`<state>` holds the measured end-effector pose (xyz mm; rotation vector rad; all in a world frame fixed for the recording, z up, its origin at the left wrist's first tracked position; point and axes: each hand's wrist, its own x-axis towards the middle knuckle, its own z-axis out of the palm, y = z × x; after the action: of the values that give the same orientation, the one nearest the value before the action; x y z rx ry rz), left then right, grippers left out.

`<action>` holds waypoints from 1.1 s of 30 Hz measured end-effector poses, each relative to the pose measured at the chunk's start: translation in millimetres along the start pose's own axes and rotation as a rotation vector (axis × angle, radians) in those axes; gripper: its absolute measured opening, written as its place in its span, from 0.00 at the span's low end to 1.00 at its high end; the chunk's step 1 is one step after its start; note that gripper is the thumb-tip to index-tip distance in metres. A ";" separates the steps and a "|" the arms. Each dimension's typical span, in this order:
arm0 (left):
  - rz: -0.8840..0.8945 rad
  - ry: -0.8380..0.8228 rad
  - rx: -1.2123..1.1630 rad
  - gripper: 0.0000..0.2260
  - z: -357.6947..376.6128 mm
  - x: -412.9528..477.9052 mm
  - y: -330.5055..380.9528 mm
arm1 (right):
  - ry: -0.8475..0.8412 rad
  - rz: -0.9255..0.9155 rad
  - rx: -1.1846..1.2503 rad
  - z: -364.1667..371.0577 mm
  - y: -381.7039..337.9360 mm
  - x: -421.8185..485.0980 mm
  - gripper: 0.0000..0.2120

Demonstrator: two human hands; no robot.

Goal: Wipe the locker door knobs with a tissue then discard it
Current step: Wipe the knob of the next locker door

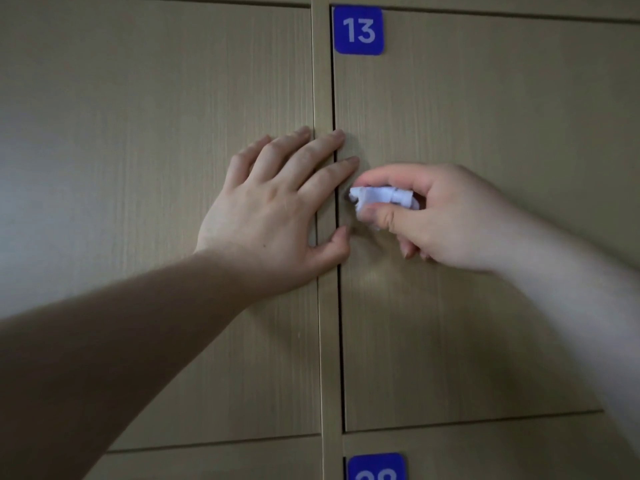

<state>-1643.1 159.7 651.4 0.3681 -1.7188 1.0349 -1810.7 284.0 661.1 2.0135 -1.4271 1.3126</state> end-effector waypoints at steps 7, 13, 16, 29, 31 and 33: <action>-0.001 0.029 0.001 0.29 0.9 0.3 1.6 | 0.320 -0.228 -0.673 30.0 0.0 -4.9 0.10; -0.010 0.008 -0.006 0.29 -0.8 -0.2 1.6 | 0.643 -0.233 -0.792 61.6 11.8 -1.0 0.18; -0.010 -0.006 0.003 0.30 -0.9 -0.1 1.3 | 0.646 -0.247 -0.727 59.9 9.0 -2.3 0.20; -0.005 -0.003 0.014 0.30 -0.7 -0.1 0.5 | 0.410 -0.272 -0.437 39.2 16.6 -14.8 0.16; -0.002 0.002 0.015 0.30 -0.4 -0.2 0.2 | 0.377 -0.264 -0.451 36.0 13.8 -14.9 0.17; 0.000 0.002 0.014 0.30 -0.1 -0.3 0.5 | 0.332 -0.249 -0.441 32.4 10.6 -16.6 0.18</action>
<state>-1643.3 160.0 650.9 0.3762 -1.7102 1.0472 -1805.4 265.6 628.3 1.5426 -1.1465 1.0526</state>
